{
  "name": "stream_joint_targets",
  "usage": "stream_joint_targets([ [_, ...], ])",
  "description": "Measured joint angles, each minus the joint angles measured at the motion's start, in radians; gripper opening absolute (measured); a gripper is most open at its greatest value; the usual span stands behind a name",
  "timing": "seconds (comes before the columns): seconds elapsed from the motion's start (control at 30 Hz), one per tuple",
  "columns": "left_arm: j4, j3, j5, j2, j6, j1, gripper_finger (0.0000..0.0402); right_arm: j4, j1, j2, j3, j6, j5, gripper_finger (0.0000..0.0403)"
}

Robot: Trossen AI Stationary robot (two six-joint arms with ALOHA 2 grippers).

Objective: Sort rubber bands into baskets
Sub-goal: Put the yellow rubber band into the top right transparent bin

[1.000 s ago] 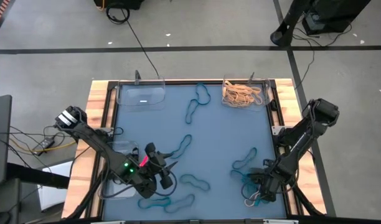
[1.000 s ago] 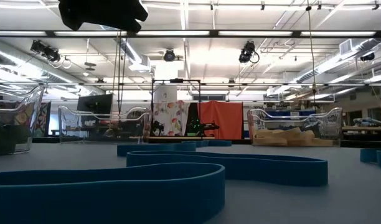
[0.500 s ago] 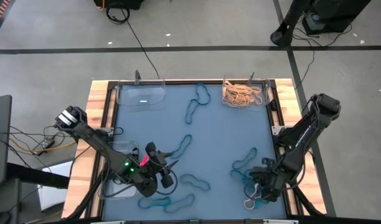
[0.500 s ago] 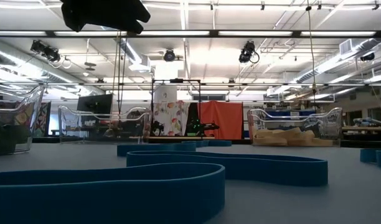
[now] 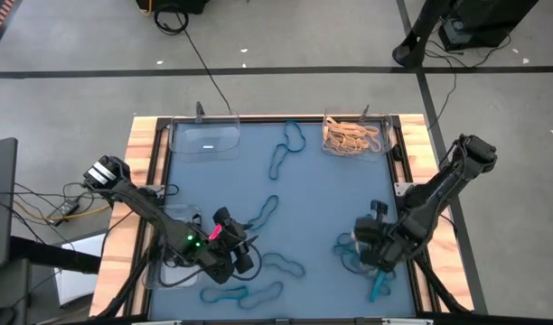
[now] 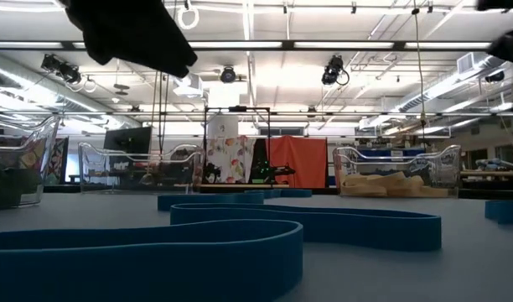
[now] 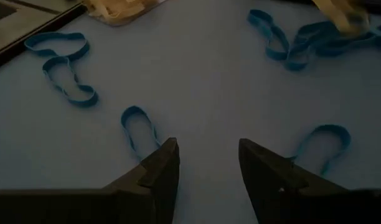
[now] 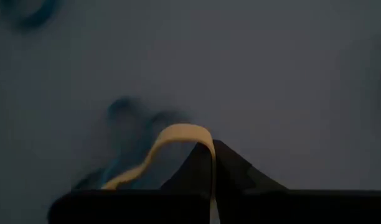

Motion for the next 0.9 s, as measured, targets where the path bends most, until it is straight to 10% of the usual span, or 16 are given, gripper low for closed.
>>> stream_joint_targets([
  [0.33,0.092,-0.056,0.07,0.013,0.013,0.029,0.017,-0.313,-0.175,-0.001,0.107,-0.001,0.358,0.001],
  [0.9,0.429,-0.262,0.134,0.013,0.014,0.072,0.017,-0.266,-0.867,-0.146,0.113,-0.497,0.498,0.001],
])
